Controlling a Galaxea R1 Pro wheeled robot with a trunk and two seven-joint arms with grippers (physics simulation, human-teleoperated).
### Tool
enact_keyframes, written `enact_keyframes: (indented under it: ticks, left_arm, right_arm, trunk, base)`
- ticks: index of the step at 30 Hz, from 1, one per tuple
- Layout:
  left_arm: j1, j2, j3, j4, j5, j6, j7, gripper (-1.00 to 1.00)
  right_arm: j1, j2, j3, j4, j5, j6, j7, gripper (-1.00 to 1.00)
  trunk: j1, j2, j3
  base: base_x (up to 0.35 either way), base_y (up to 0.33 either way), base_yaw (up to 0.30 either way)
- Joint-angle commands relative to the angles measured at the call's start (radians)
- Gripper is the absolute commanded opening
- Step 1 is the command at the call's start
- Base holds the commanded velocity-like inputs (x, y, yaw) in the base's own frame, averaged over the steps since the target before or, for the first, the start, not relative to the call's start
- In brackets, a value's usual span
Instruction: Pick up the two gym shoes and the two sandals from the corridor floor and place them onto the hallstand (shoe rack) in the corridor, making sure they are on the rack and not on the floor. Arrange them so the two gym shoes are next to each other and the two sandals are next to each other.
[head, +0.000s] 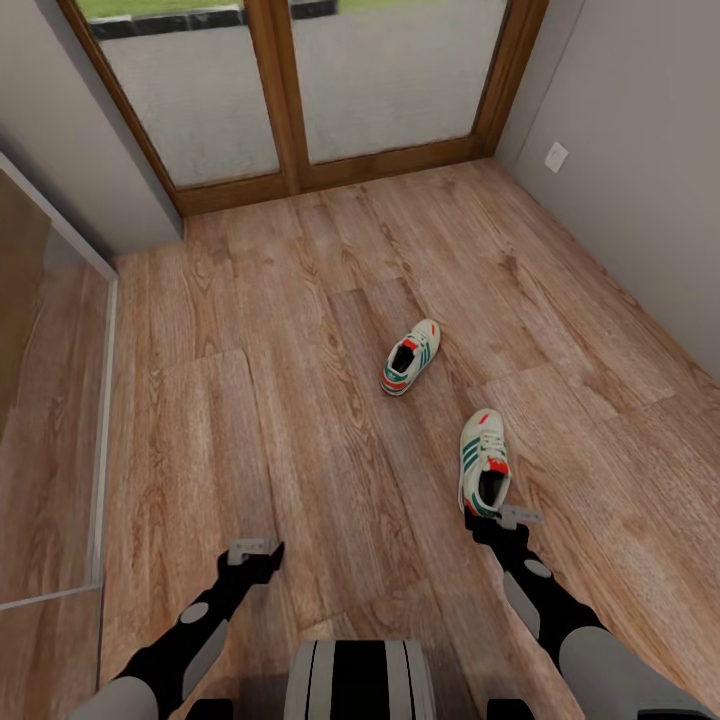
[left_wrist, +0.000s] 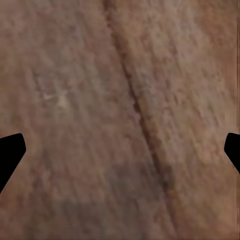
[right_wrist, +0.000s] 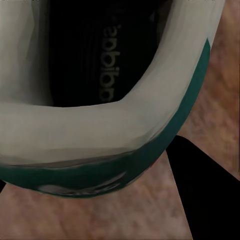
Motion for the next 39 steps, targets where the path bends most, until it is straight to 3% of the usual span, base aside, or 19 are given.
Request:
enact_keyframes:
  ticks: [1,4,9,10,12,14,21,22,24,25,29,30,39]
  left_arm:
    - [-0.001,0.001,-0.007,0.001,0.011,-0.004,-0.002,1.0]
    - [0.0,0.0,-0.009,0.001,0.011,-0.004,-0.002,1.0]
    - [0.0,-0.002,-0.011,-0.001,0.01,-0.004,-0.002,1.0]
    - [-0.001,-0.002,-0.011,-0.003,0.009,-0.004,-0.001,1.0]
    - [-0.001,-0.002,-0.011,-0.004,0.009,-0.004,-0.001,1.0]
    - [-0.001,-0.001,-0.01,-0.006,0.009,-0.004,0.0,1.0]
    - [-0.001,-0.001,-0.009,-0.065,0.011,-0.001,0.001,1.0]
    - [-0.001,-0.001,-0.009,-0.076,0.011,-0.001,0.001,1.0]
    - [-0.001,-0.002,-0.008,-0.081,0.011,-0.001,0.001,1.0]
    - [-0.001,-0.002,-0.008,-0.091,0.011,-0.001,0.001,1.0]
    - [-0.001,-0.002,-0.01,-0.116,0.011,-0.001,0.001,1.0]
    - [-0.001,-0.002,-0.01,-0.116,0.011,-0.001,0.001,1.0]
    - [-0.001,-0.001,-0.008,-0.115,0.012,-0.001,0.001,1.0]
  right_arm:
    - [0.0,-0.001,0.001,0.003,-0.01,0.02,-0.002,-1.0]
    - [0.0,0.0,0.002,-0.011,-0.006,0.071,-0.002,-1.0]
    - [-0.001,0.0,0.002,-0.128,-0.002,0.166,-0.002,-1.0]
    - [-0.001,0.0,0.001,-0.21,-0.002,0.223,-0.002,-1.0]
    - [0.0,0.0,0.0,-0.284,-0.002,0.283,-0.003,-1.0]
    - [0.0,0.0,0.001,-0.451,-0.002,0.429,-0.003,-1.0]
    - [0.0,-0.004,-0.001,-0.863,-0.002,0.744,-0.002,-1.0]
    - [0.0,-0.007,-0.002,-0.963,-0.002,0.847,-0.002,-1.0]
    - [-0.001,-0.008,-0.017,-1.01,-0.002,0.92,-0.002,-1.0]
    - [0.0,-0.009,-0.044,-1.027,-0.002,0.962,-0.002,-1.0]
    - [0.0,-0.011,-0.168,-1.043,-0.002,1.007,0.002,-1.0]
    - [0.0,-0.011,-0.181,-1.044,-0.002,1.008,0.003,-1.0]
    - [0.0,-0.008,-0.206,-1.043,-0.002,1.0,0.006,-1.0]
  trunk:
    - [0.0,0.0,-0.001]
    - [0.0,0.0,-0.001]
    - [0.0,0.0,-0.001]
    - [0.0,0.0,-0.001]
    - [0.0,0.0,-0.001]
    - [0.0,0.0,-0.001]
    - [0.0,0.0,-0.001]
    - [0.0,0.0,-0.001]
    - [0.0,0.0,-0.001]
    - [0.0,0.0,-0.001]
    - [0.0,0.0,-0.001]
    - [0.0,0.0,-0.001]
    - [0.0,0.0,-0.001]
  base:
    - [0.0,0.0,0.0]
    - [0.0,0.0,0.0]
    - [0.0,0.0,0.0]
    - [0.0,0.0,0.0]
    - [0.0,0.0,0.0]
    - [0.0,0.0,0.0]
    - [0.0,0.0,0.0]
    - [0.0,0.0,0.0]
    - [0.0,0.0,0.0]
    - [0.0,0.0,0.0]
    - [0.0,0.0,0.0]
    - [0.0,0.0,0.0]
    - [0.0,0.0,0.0]
